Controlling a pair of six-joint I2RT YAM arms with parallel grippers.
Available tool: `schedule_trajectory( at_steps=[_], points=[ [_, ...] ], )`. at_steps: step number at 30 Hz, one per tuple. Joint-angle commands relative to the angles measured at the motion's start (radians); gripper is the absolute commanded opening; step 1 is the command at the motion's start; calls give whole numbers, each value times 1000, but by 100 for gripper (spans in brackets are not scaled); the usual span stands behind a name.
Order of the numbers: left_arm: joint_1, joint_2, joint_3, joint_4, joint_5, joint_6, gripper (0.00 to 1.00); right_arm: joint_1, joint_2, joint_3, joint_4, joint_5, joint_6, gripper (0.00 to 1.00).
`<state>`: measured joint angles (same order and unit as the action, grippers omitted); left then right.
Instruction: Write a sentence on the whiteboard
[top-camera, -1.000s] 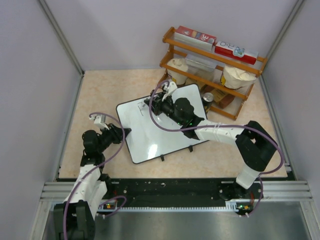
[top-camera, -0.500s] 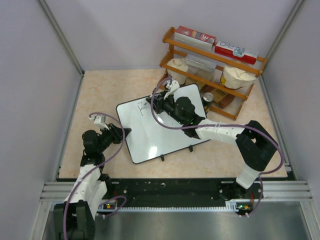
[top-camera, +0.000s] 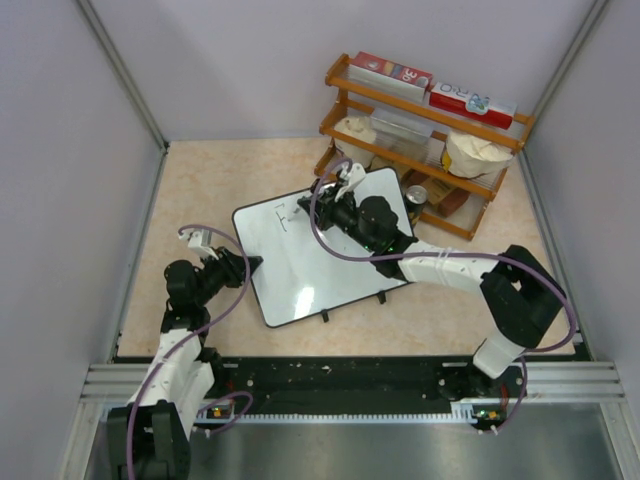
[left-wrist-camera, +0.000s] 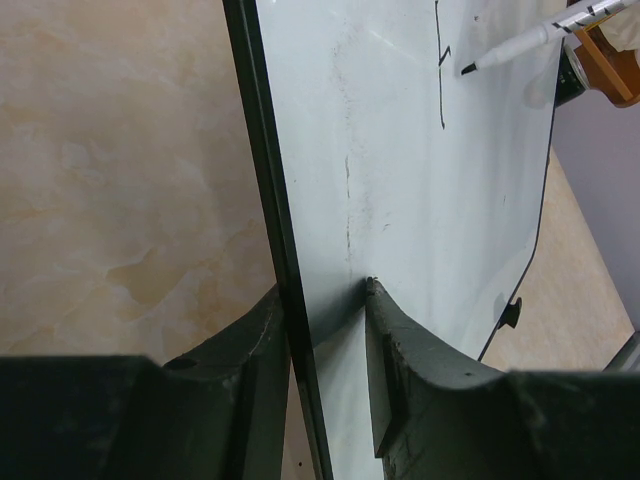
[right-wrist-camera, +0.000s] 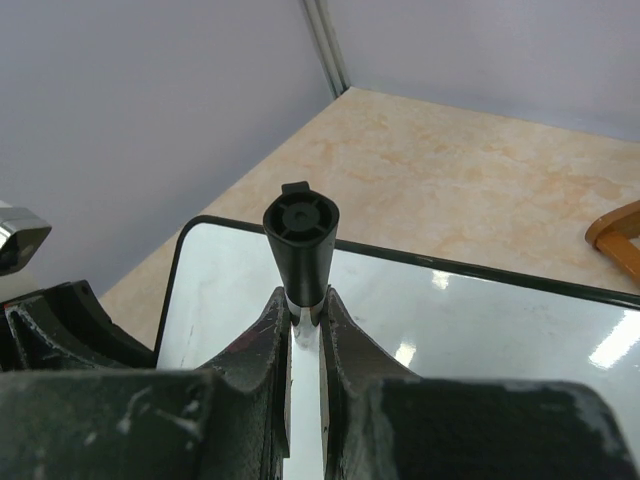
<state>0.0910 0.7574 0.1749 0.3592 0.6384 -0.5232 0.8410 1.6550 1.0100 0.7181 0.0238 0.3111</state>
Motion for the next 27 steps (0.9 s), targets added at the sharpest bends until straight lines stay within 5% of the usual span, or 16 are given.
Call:
schedule_trajectory(
  at_steps=[1, 27],
  points=[
    [1, 5, -8, 37, -32, 65, 0, -22, -87, -33, 72, -19, 34, 0],
    [1, 10, -6, 40, -31, 65, 0, -43, -20, -5, -3, -21, 31, 0]
  ],
)
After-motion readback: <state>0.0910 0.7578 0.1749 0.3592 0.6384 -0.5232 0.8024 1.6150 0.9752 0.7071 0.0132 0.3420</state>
